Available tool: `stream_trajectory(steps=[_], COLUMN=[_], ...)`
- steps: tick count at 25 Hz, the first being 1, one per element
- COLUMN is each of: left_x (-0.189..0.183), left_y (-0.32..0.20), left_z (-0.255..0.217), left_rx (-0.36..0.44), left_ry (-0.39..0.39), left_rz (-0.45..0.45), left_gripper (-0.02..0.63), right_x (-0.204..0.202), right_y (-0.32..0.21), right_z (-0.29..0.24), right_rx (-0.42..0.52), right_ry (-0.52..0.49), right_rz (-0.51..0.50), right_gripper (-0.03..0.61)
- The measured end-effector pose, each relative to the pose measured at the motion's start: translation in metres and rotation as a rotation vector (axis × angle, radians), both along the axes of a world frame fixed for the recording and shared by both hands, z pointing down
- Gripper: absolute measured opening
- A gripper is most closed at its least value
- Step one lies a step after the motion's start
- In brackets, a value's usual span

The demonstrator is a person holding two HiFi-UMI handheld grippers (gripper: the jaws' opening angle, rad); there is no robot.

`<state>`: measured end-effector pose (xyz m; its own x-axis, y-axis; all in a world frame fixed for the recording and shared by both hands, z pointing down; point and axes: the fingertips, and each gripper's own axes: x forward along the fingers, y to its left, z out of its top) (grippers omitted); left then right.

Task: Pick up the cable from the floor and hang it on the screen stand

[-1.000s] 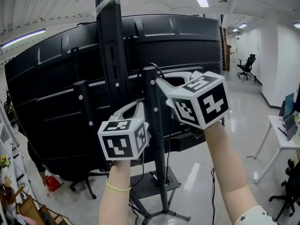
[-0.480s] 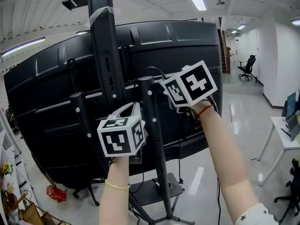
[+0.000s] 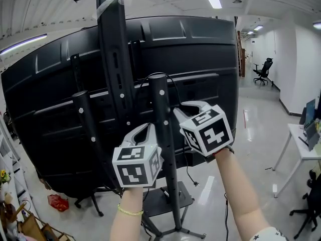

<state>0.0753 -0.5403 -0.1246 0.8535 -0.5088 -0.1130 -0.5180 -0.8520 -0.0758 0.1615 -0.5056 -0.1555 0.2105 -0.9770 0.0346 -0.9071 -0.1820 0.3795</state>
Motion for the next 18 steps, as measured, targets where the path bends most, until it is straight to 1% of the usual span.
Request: stream_trajectory(steps=[3,5,7,9,11,14,18], left_x=[-0.01,-0.015,-0.019,-0.022,-0.026,-0.032,-0.035], left_y=[0.008,0.016,0.024,0.03,0.035,0.04,0.042], left_z=[0.022,0.039,0.058,0.078,0.097,0.121,0.14], left_rx=[-0.032,-0.05,-0.063,-0.08,-0.112,-0.153,-0.169], left_ry=[0.03,0.038,0.032,0.016,0.01,0.01,-0.02], left_rz=[0.014,0.02,0.022,0.02,0.022,0.019,0.014], left_gripper=[0.008,0.008,0.008,0.008,0.008,0.008,0.008], right_x=[-0.009,-0.019,-0.031,-0.038,-0.043,-0.05,-0.052], right_y=[0.017,0.028,0.038,0.046,0.054,0.064,0.074], right_z=[0.032,0.057,0.082,0.103,0.123,0.151,0.174], right_rx=[0.073,0.106,0.134,0.155,0.161,0.149,0.138], right_ry=[-0.034,-0.086,-0.15,-0.195,-0.221,-0.272,-0.332], right_rz=[0.011,-0.012,-0.046,-0.048,-0.028,-0.016,0.007], right_gripper=[0.08,0.077,0.054,0.028,0.001,0.0,-0.002])
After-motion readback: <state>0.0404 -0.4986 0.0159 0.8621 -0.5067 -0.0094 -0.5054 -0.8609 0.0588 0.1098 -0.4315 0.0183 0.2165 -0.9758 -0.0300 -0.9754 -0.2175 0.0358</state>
